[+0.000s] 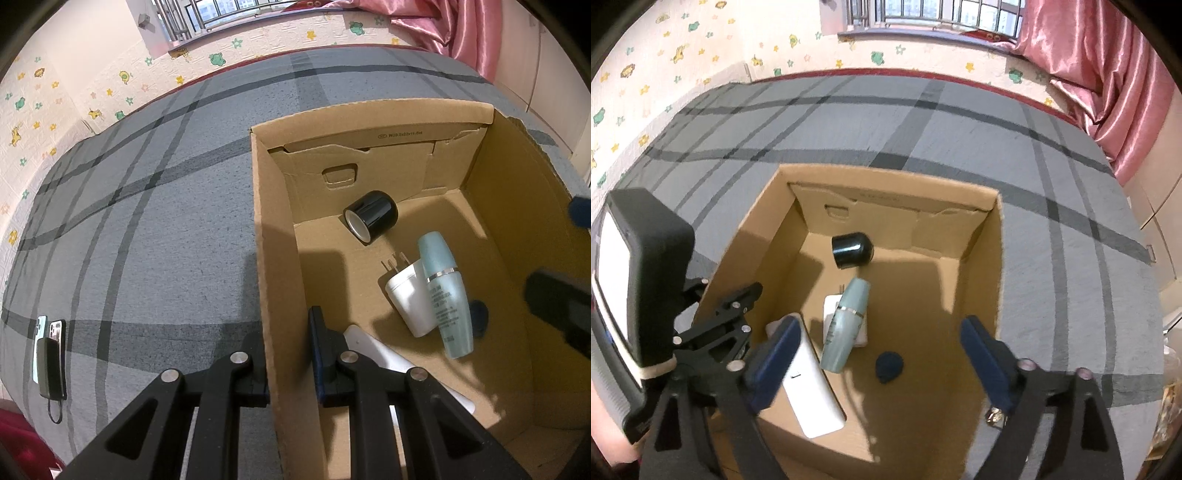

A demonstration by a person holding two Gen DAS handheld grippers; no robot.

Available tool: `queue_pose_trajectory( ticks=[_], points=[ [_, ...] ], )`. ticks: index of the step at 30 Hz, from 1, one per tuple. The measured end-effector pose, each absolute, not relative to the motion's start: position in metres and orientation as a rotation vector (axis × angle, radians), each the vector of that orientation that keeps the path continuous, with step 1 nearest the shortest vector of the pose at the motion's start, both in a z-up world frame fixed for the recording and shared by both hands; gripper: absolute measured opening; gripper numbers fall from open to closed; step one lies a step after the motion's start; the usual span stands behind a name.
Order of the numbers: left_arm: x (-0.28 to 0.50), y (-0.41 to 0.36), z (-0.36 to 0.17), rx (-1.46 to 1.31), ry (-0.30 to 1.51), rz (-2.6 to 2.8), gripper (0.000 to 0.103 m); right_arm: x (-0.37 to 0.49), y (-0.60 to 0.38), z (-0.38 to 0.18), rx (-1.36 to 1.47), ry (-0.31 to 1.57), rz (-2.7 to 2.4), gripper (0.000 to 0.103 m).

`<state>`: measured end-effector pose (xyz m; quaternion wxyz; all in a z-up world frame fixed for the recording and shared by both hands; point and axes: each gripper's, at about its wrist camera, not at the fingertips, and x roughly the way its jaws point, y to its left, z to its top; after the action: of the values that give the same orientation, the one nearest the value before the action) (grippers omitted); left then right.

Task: Organize rigid objects
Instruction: 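Move the right tool out of the box over the white padlock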

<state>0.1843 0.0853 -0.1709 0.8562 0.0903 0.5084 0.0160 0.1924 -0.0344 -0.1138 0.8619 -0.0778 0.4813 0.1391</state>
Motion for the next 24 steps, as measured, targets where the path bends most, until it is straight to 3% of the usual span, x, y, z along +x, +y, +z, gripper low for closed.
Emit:
queue_pose_trajectory(
  ticks=[2,24],
  points=[
    [0.184,0.085,-0.171,0.189,1.069,0.033,0.017,0.191,-0.04,-0.108,-0.157,0.992,0.288,0.102],
    [0.184,0.084,-0.17,0.191,1.068,0.037,0.017,0.166,-0.13,-0.075,-0.101,0.893,0.202,0.103]
  ],
)
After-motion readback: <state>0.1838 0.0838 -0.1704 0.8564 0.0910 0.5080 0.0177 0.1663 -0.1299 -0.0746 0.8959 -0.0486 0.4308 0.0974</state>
